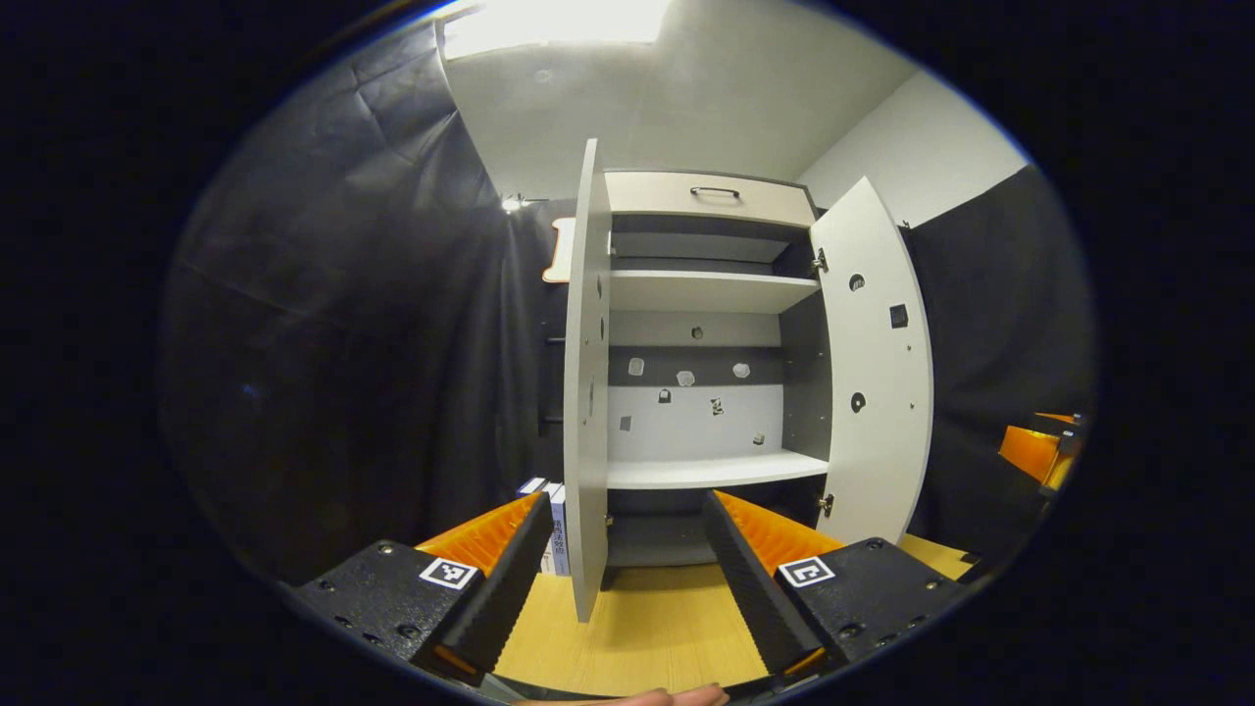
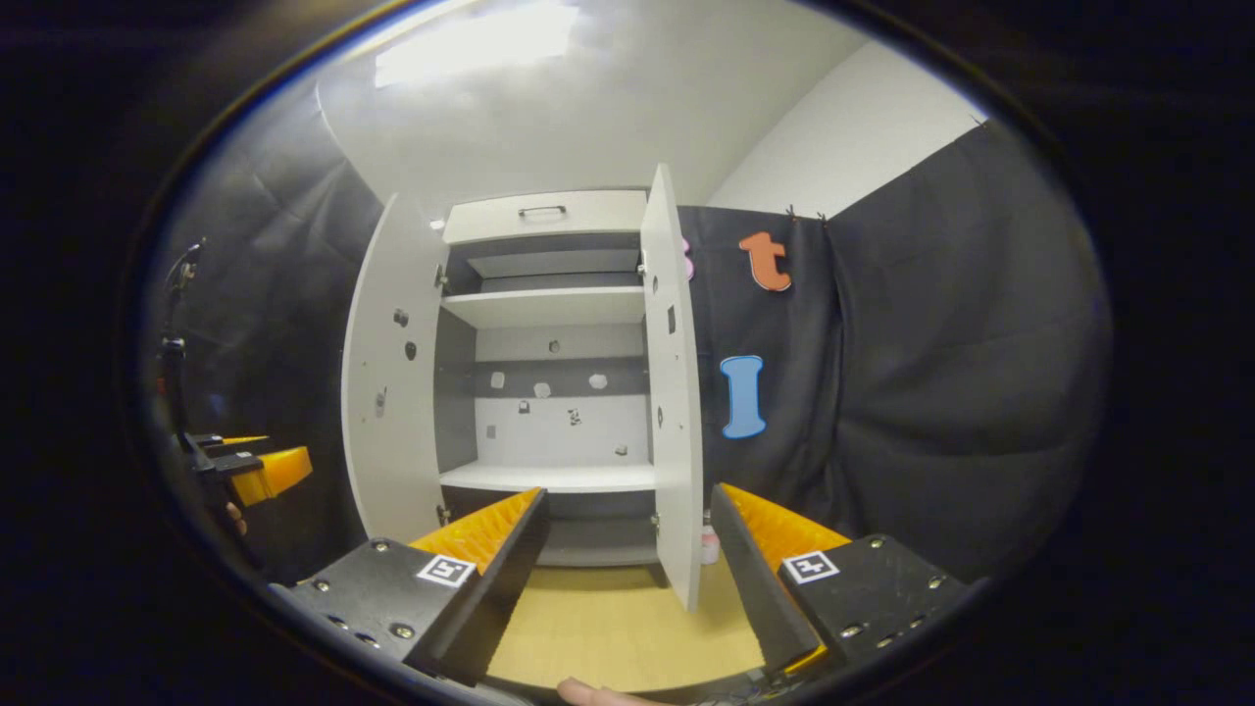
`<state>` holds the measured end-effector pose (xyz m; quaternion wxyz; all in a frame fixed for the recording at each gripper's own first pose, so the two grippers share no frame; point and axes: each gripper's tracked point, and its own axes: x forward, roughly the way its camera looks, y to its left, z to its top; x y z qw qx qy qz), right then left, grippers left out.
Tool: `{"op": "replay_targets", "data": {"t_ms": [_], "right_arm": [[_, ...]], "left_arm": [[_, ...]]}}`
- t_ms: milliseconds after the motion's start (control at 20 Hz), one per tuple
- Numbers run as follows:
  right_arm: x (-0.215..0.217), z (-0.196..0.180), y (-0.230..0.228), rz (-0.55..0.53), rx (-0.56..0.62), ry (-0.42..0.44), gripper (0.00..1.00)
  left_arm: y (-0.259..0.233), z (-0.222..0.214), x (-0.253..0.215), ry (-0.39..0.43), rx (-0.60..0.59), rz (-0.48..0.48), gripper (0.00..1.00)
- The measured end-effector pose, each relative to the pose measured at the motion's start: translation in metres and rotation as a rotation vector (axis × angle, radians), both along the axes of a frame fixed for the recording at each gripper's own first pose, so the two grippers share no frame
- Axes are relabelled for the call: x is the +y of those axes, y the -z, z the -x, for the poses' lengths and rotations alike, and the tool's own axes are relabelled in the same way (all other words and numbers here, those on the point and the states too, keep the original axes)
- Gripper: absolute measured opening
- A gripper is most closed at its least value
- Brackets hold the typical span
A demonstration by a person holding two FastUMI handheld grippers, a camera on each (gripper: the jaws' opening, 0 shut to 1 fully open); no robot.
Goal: Open the right door of the double-door shoe cabinet with the right hand, and open the left door with the left hand.
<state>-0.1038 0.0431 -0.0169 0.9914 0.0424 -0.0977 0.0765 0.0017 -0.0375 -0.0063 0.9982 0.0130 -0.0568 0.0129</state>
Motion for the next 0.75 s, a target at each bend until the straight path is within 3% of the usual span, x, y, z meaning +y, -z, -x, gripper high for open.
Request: {"op": "replay_targets", "data": {"t_ms": [450,750], "right_arm": [[-0.006,0.004,0.000,-0.006,-0.005,-0.004,0.97],[-0.004,0.007,-0.001,-0.002,-0.020,-0.012,0.97]], "left_arm": [[0.011,-0.001,-0.023,0.076,0.022,0.006,0.96],[0.011,0.002,-0.020,0.066,0.011,-0.001,0.96]]}}
